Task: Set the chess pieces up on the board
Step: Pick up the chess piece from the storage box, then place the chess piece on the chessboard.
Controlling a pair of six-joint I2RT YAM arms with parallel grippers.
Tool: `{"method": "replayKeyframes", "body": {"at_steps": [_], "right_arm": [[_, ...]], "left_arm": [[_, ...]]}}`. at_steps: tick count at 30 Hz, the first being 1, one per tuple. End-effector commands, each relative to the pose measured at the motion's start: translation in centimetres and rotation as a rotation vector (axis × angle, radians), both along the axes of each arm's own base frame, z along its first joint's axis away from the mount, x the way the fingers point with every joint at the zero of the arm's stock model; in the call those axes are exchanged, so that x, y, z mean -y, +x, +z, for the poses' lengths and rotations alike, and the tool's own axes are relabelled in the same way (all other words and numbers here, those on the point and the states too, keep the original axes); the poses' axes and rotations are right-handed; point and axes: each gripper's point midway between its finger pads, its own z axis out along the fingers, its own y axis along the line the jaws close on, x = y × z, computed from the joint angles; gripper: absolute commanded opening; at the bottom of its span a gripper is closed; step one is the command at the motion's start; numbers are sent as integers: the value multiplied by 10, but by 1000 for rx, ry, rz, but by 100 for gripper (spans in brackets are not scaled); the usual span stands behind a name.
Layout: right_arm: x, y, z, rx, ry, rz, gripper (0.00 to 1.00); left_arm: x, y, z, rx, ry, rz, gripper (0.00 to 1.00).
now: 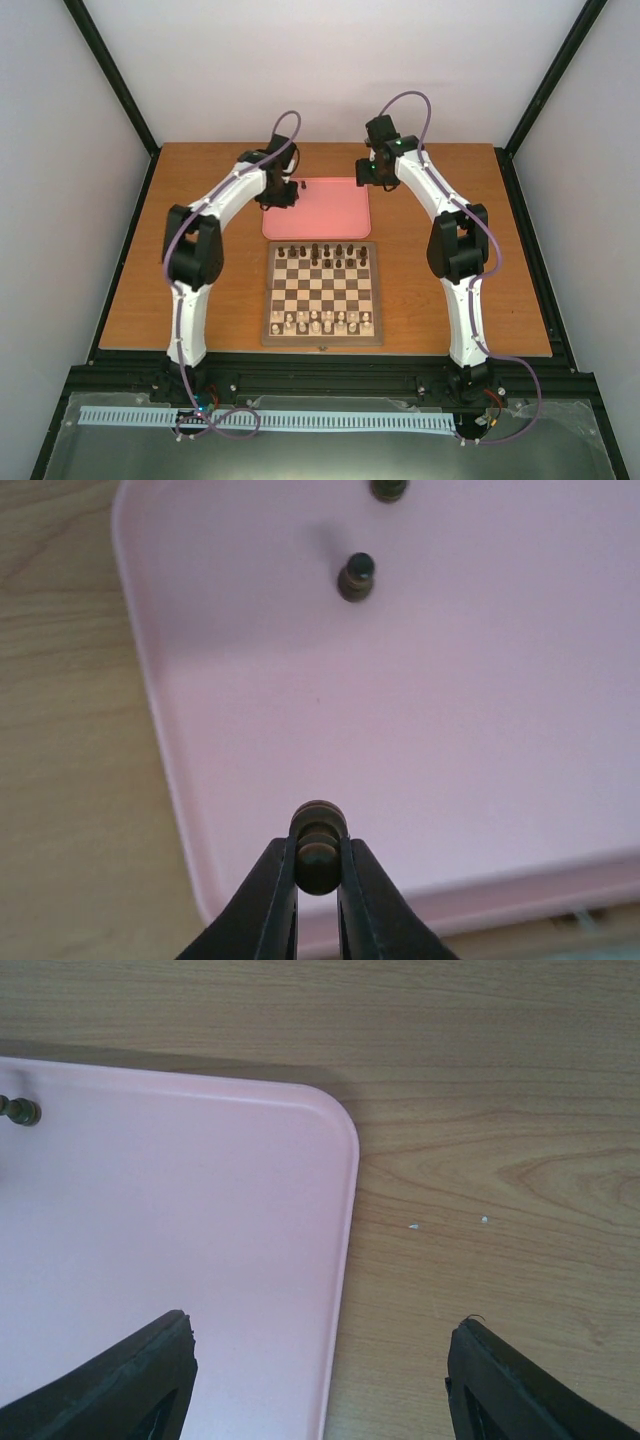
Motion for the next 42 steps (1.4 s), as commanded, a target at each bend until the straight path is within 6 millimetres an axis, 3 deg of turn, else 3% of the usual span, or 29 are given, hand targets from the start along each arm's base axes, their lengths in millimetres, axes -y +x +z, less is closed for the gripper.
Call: {"method": "replayKeyframes", "body": {"at_steps": [1,5,11,15,22,27,30,34,42], "right_arm": [[6,2,6,17,-5,-13,69],[9,1,5,16,-14,-18,69],[11,-1,4,15,-24,-22,69],[12,-2,4,14,-27,-23,69],[14,-3,4,13,-41,-25,69],[16,-4,4,9,-46,-32,70],[17,-4,6,14,-46,-34,77],[18,-5,8,17,-52,-38,99],[19,-5,10,19,-56,-40,100]], "left_arm": [[1,-35,76,86,-108,-45,10],[2,-82,94,64,-183,-57,10],[28,-165,87,5,-242,-157,10],[35,-188,75,-17,-262,-169,10],[58,-211,48,-61,-241,-214,10],[69,-207,33,-80,-254,-195,9],[71,-202,25,-87,-240,-182,9],[70,-197,15,-90,-214,-164,9],[70,-190,7,-87,-193,-146,8]]}}
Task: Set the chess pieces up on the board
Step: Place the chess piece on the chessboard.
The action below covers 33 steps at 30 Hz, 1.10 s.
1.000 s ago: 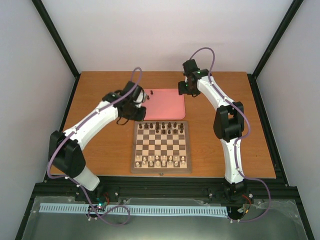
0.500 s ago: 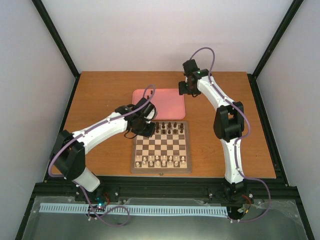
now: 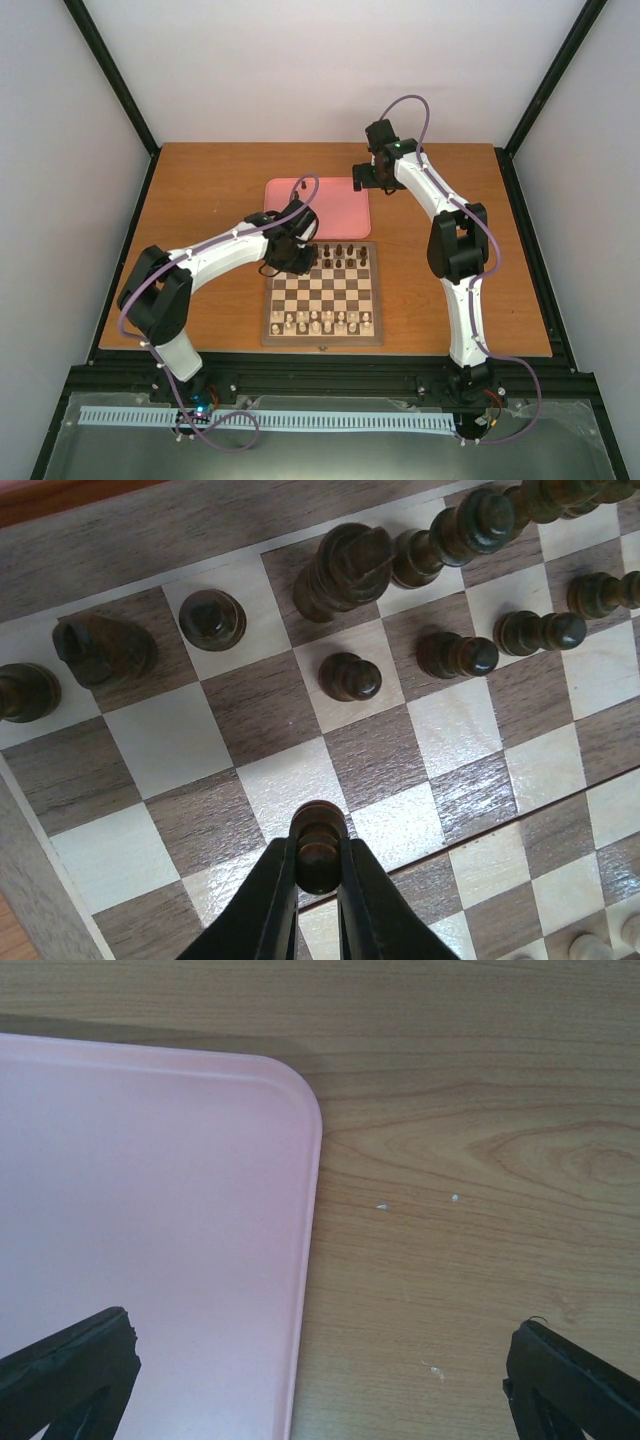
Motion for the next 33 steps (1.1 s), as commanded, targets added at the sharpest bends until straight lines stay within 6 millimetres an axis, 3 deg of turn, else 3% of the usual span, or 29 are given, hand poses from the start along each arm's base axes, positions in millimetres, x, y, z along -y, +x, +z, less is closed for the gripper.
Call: {"method": "replayKeyframes", "body": {"at_steps": [1,18,33], "right_arm": [[8,-1,24,42,4,-16,100],[6,0,22,40,7,-12,100],[6,0,22,40,7,-9,100]], "left_arm": [[6,14,6,45,-9,31,8],[4,31,-6,73,42,77,9],[5,34,-21,60,56,84,12]]}}
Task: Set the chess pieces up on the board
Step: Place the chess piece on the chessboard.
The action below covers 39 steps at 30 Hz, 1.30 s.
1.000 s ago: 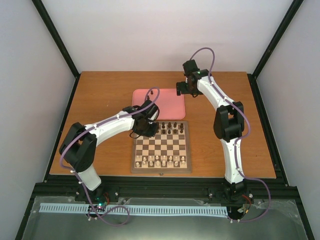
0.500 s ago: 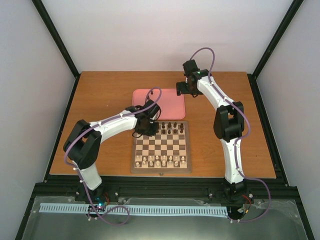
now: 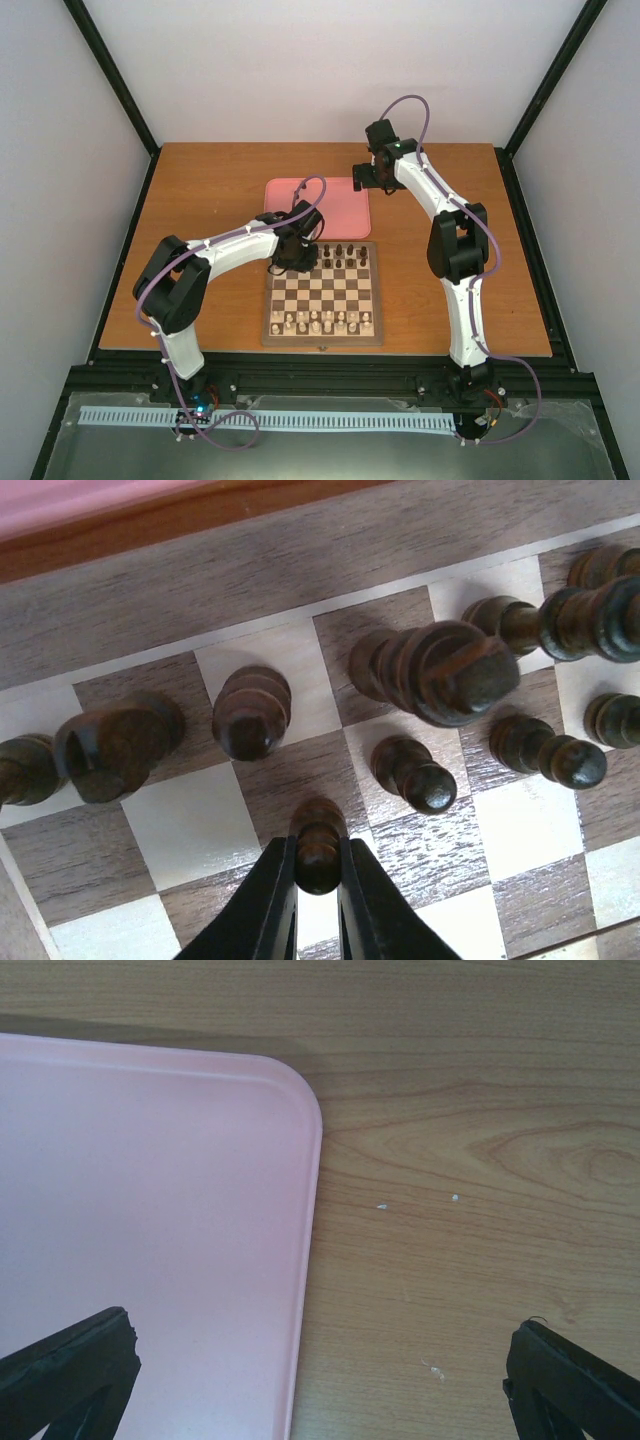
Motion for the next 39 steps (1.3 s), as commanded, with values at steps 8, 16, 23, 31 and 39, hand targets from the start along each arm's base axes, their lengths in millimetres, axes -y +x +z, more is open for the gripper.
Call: {"method": "replayKeyframes", "body": {"at_steps": [8,16,23,31,39], "right_arm": [[5,-1,19,30,8,-4,100],[5,-1,19,31,12,-3,100],[4,-2,18,27,14,0,100],[3,-2,22,34,22,3,100],[3,-2,25,38,27,2,100]], "left_arm": [[3,15,4,49,8,33,15],[5,15,6,48,-3,29,19],[6,14,8,50,-8,21,29],[4,13,33,74,-26,18,37],[-5,3,95,121,-60,21,45]]}}
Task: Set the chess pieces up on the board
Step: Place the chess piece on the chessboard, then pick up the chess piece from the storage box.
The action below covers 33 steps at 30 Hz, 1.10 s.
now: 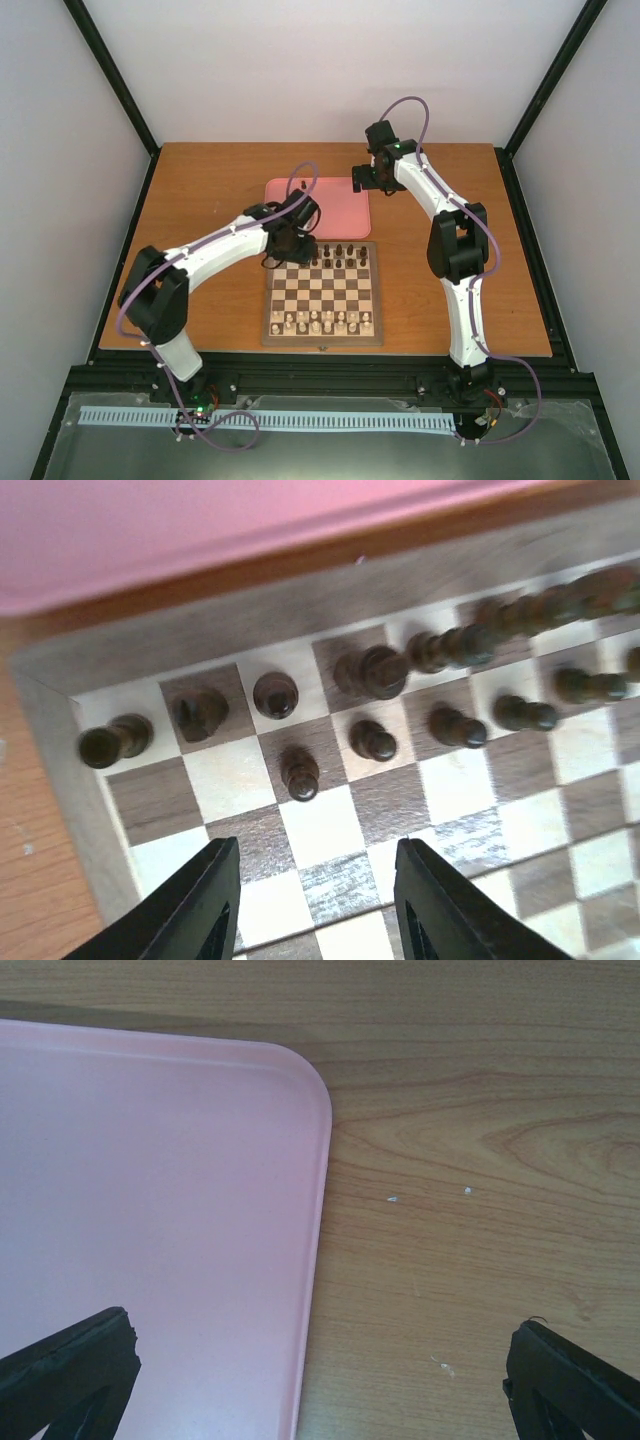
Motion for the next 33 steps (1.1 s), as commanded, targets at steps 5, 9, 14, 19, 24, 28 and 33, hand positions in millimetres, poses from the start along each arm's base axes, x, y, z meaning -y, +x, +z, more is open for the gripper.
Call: {"method": "replayKeyframes", "body": {"at_steps": [5,9,14,19,24,28,33], "right_arm": [[6,2,31,60,15,-15,100],[4,5,35,70,24,-20,100],[4,9,42,85,27,-22,100],[4,12,45,92,23,-23,100],[4,12,42,86,21,-23,100],[4,12,41,82,18,-20,100],[6,12,39,79,15,-21,100]], "left_arm": [[-12,22,112,203,-49,37,63],[-28,63,117,240,-51,78,71],[-46,126,103,264,-51,123,68],[-36,182,79,268,-32,111,67],[-22,219,41,242,-28,95,64],[-17,231,15,210,-26,100,62],[-24,238,-4,193,10,119,60]]}}
